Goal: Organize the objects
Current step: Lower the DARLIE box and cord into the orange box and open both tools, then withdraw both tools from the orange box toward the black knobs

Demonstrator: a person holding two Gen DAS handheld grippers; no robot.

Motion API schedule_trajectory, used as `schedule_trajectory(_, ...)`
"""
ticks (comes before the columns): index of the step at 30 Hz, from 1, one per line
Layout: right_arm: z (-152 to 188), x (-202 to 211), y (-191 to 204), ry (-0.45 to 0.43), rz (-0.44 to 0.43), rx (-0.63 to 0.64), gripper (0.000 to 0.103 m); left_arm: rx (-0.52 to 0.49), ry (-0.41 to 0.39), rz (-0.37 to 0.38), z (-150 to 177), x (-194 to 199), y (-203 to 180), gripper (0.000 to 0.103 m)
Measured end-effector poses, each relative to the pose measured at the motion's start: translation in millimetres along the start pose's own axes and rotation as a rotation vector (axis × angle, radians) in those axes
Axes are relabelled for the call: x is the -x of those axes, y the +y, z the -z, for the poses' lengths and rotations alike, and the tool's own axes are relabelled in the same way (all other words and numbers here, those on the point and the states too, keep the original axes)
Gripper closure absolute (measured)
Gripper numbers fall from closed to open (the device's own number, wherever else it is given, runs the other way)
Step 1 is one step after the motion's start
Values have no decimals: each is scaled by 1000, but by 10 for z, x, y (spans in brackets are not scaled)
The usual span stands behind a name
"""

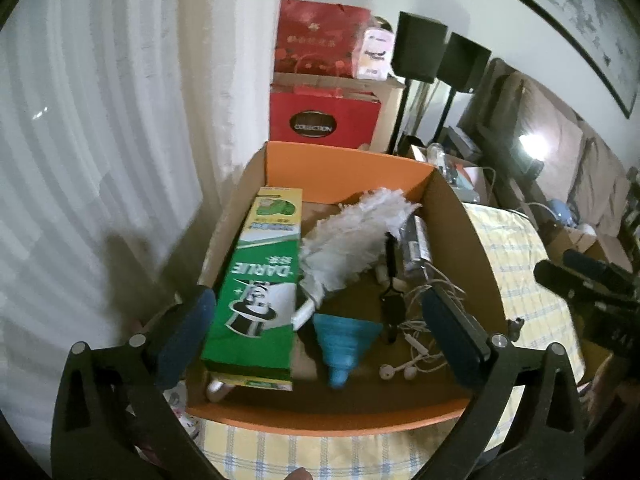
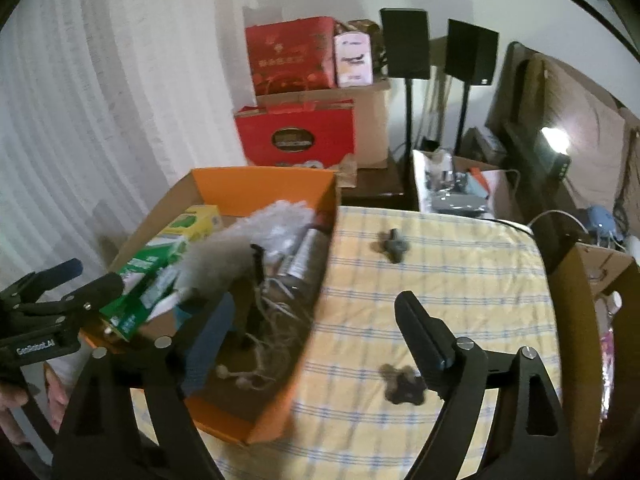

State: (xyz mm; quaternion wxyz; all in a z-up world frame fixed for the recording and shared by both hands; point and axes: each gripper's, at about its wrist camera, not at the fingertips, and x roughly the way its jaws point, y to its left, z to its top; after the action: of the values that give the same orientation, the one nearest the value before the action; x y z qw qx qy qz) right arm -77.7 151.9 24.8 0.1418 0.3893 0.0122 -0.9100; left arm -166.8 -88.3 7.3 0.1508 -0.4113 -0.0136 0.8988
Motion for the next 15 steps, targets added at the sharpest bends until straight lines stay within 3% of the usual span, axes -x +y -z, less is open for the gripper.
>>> schedule_trajectory(6,60,110,-272,-12,47,-33,15,-18,-18,27,29,66,-207,0)
schedule_trajectory(10,100,173,-377,-21,52,-37,2,-41,-24,45,21,78,-370,0)
schedule_trajectory(15,126,259,-474,-50,83,-31,0,-54,-32,84,39,98,-573,0)
